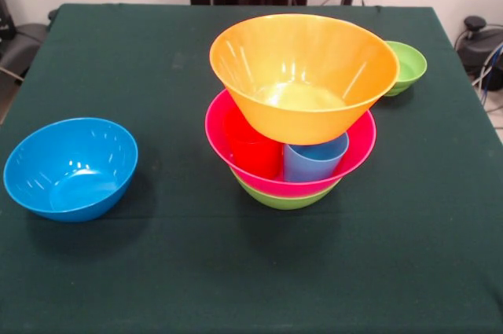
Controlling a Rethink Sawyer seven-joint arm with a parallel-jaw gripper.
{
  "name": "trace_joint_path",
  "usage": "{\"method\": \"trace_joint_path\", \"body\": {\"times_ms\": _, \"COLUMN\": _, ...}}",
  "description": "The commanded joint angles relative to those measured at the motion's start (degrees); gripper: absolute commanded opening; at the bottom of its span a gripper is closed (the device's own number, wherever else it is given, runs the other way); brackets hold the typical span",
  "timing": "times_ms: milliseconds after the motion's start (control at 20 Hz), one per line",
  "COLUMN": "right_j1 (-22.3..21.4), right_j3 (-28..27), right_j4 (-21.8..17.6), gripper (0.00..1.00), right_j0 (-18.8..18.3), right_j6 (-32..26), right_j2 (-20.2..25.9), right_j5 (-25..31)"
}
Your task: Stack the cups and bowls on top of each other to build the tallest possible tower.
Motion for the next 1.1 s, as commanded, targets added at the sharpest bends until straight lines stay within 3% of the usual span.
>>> {"method": "trace_joint_path", "body": {"times_ms": 50, "right_j1": -4.2, "right_j3": 7.4, "right_j4": 3.8, "gripper": 0.00, "right_j0": -7.1, "right_j6": -11.3, "right_j2": 9.4, "right_j5": -5.5}}
{"method": "trace_joint_path", "body": {"times_ms": 550, "right_j1": -0.7, "right_j3": -9.7, "right_j4": 0.0, "gripper": 0.00, "right_j0": -5.8, "right_j6": -8.7, "right_j2": 12.2, "right_j5": 10.6}}
{"method": "trace_joint_path", "body": {"times_ms": 950, "right_j1": 3.2, "right_j3": -17.6, "right_j4": -1.3, "gripper": 0.00, "right_j0": -4.4, "right_j6": -6.5, "right_j2": 13.1, "right_j5": 14.1}}
{"method": "trace_joint_path", "body": {"times_ms": 1100, "right_j1": 6.1, "right_j3": -23.2, "right_j4": -2.2, "gripper": 0.00, "right_j0": -3.4, "right_j6": -5.8, "right_j2": 13.7, "right_j5": 16.3}}
